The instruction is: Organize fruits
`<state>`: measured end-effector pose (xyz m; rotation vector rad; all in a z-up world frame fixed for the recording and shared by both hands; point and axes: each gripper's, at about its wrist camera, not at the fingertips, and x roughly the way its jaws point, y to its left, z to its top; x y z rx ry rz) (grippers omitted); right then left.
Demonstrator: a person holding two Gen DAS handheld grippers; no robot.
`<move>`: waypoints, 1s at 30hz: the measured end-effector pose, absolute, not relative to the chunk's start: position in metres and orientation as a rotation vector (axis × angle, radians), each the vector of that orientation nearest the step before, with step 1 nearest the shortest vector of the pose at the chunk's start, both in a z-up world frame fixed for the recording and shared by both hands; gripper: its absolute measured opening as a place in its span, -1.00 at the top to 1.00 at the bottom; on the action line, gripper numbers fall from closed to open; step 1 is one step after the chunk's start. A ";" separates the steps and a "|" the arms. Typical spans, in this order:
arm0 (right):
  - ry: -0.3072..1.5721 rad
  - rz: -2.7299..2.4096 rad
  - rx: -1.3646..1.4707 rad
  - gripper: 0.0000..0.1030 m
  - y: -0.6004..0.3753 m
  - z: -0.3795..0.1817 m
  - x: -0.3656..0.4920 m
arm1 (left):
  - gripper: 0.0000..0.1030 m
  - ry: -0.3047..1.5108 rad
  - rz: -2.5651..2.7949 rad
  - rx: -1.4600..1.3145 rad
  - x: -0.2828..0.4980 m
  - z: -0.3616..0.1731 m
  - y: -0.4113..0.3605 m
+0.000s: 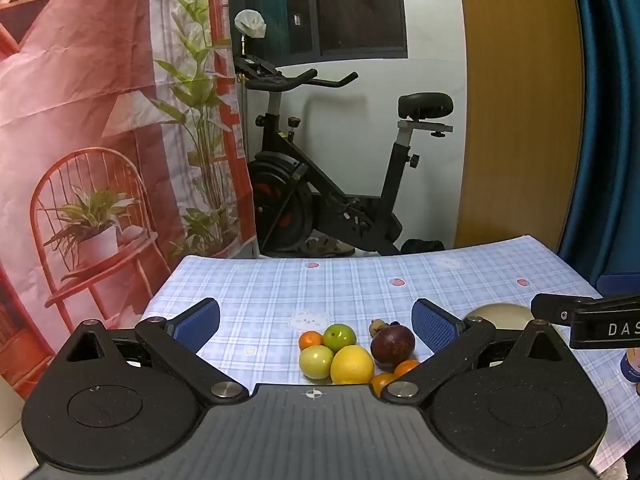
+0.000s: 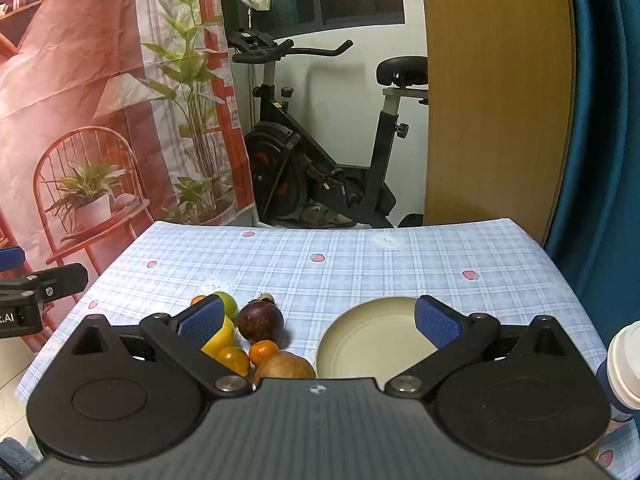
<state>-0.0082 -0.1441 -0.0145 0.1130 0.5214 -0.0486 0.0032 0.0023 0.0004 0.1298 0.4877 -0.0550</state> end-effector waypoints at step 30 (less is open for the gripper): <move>0.531 -0.051 0.122 -1.00 -0.150 -0.020 -0.003 | -1.00 0.503 -0.072 0.119 0.010 -0.001 0.007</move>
